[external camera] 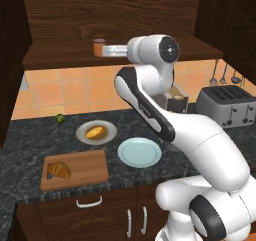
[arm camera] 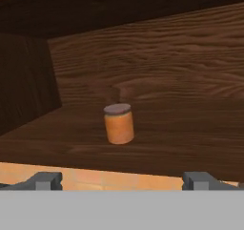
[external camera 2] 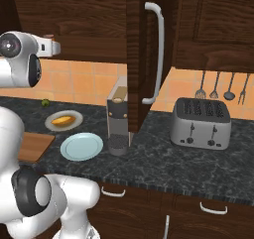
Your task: From the different types of pastries on the counter, select a croissant and place it on the cutting board. Then retrieve a jar of jam from the cabinet and place it alongside the croissant on the cutting board.
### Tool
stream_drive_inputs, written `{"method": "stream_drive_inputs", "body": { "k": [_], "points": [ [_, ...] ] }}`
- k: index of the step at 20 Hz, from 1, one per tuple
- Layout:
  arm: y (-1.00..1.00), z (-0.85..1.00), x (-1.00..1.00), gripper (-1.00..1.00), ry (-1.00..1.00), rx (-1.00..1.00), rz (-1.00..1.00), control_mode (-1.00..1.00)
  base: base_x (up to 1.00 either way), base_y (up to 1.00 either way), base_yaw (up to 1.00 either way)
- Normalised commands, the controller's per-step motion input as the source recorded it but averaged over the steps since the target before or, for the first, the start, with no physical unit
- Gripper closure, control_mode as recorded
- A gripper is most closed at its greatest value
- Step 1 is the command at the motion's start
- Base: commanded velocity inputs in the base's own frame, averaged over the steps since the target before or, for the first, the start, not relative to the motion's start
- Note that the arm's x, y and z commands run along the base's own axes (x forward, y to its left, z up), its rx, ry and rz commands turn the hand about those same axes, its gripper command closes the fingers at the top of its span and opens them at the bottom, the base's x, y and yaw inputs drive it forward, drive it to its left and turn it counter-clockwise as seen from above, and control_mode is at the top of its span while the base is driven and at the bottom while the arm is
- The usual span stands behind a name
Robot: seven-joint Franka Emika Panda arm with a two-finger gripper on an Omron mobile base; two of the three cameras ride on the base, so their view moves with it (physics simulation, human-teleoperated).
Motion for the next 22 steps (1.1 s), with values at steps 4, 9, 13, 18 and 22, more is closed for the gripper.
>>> {"method": "stream_drive_inputs", "body": {
  "k": [4, 9, 13, 18, 22],
  "points": [
    [0.25, 0.01, 0.36, -1.0, -0.01, -0.07, 0.0, -1.0, 0.0, 0.0, 0.0],
    [0.0, 0.0, 0.22, -1.0, -0.01, -0.03, 0.03, -1.0, 0.0, 0.0, 0.0],
    [0.0, 0.0, 0.0, -1.0, 0.0, 0.0, 0.0, -1.0, 0.0, 0.0, 0.0],
    [0.0, -0.03, 0.02, -1.0, 0.0, 0.0, 0.01, -1.0, 0.0, 0.0, 0.0],
    [0.0, -0.06, 0.14, -1.0, 0.0, 0.0, 0.0, -1.0, 0.0, 0.0, 0.0]
  ]
}}
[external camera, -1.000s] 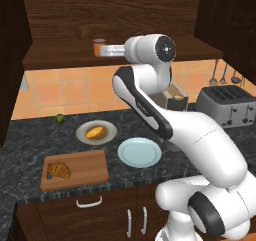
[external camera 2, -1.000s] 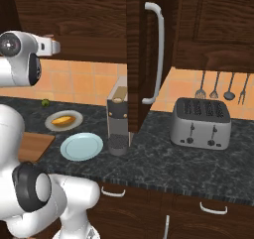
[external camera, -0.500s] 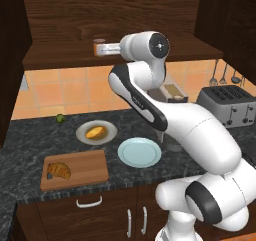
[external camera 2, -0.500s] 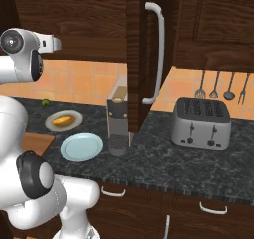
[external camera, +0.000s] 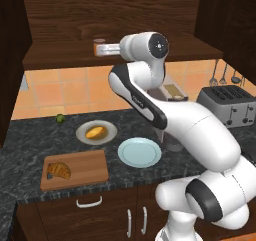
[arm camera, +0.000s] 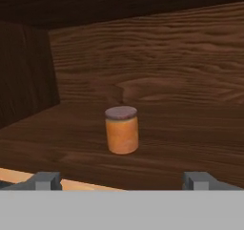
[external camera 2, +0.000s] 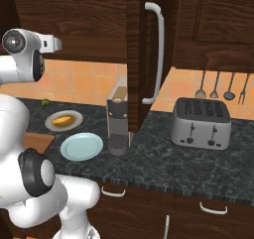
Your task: From the different types of pastries on the counter, select a croissant and place it on the cutting board. Then retrieve a jar of jam from the cabinet and place it alongside the croissant on the cutting board.
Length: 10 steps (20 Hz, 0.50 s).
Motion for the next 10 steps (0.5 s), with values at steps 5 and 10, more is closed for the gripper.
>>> {"method": "stream_drive_inputs", "body": {
  "k": [5, 10],
  "points": [
    [0.0, -0.04, 0.28, -1.0, 0.0, 0.0, 0.0, -1.0, 0.0, 0.0, 0.0],
    [0.0, 0.0, 0.25, -1.0, 0.0, 0.0, 0.0, -1.0, 0.0, 0.0, 0.0]
  ]
}}
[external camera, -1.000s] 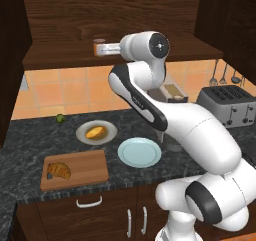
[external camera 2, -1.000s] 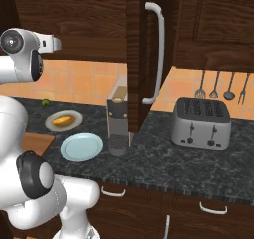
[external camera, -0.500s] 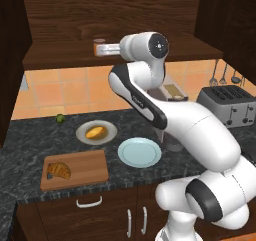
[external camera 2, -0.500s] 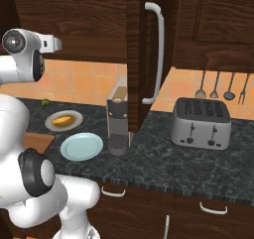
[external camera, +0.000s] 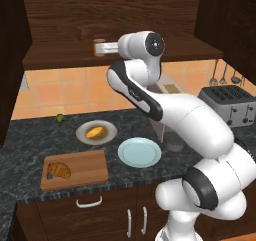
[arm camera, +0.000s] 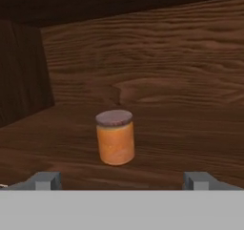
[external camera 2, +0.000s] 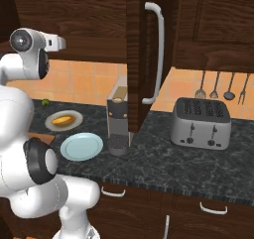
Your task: From the different types of pastries on the counter, select a croissant and place it on the cutting board. Then retrieve a jar of jam from the cabinet and place it alongside the croissant on the cutting board.
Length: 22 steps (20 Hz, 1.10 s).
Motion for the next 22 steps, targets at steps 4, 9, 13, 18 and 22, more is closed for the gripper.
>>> {"method": "stream_drive_inputs", "body": {
  "k": [4, 9, 13, 18, 22],
  "points": [
    [0.02, 0.0, 0.27, -1.0, 0.0, 0.0, 0.0, -1.0, 0.0, 0.0, 0.0],
    [0.23, -0.02, 0.38, -1.0, 0.01, -0.03, 0.0, -1.0, 0.0, 0.0, 0.0],
    [0.16, 0.0, 0.28, -1.0, 0.0, -0.02, 0.0, -1.0, 0.0, 0.0, 0.0],
    [0.02, -0.02, 0.21, -1.0, 0.0, 0.0, 0.0, -1.0, 0.0, 0.0, 0.0],
    [0.2, -0.25, 0.22, -1.0, 0.02, -0.03, 0.0, -1.0, 0.0, 0.0, 0.0]
  ]
}}
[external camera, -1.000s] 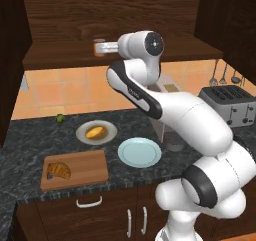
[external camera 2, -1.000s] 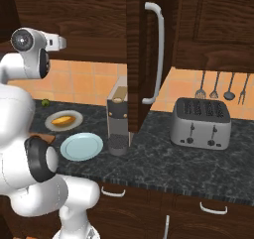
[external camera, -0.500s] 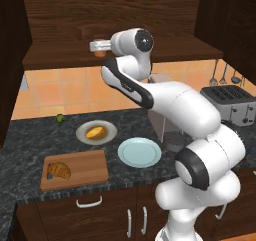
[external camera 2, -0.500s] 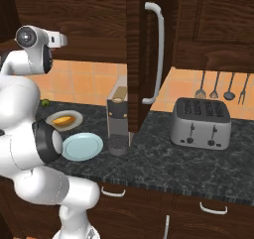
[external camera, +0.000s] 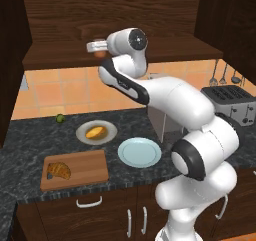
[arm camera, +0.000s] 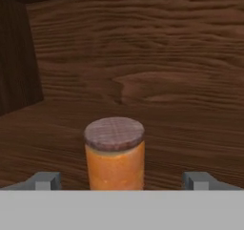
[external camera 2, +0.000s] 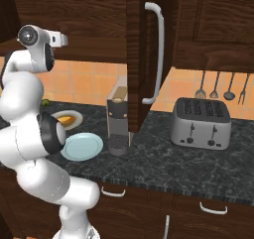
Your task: From the different types of pastries on the counter, select a croissant and place it on the cutting board. Then retrieve a jar of jam from the cabinet and place it alongside the croissant on the cutting board.
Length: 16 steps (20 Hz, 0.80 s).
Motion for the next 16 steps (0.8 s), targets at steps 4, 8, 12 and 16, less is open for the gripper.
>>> {"method": "stream_drive_inputs", "body": {
  "k": [4, 8, 12, 16],
  "points": [
    [0.18, -0.12, 0.24, -1.0, 0.02, -0.02, 0.0, -1.0, 0.0, 0.0, 0.0],
    [0.03, 0.0, 0.29, -1.0, 0.0, 0.0, 0.0, -1.0, 0.0, 0.0, 0.0],
    [0.0, 0.0, 0.0, -1.0, 0.0, 0.0, 0.0, -1.0, 0.0, 0.0, 0.0],
    [0.0, -0.01, 0.01, -1.0, 0.0, 0.0, 0.0, -1.0, 0.0, 0.0, 0.0]
  ]
}}
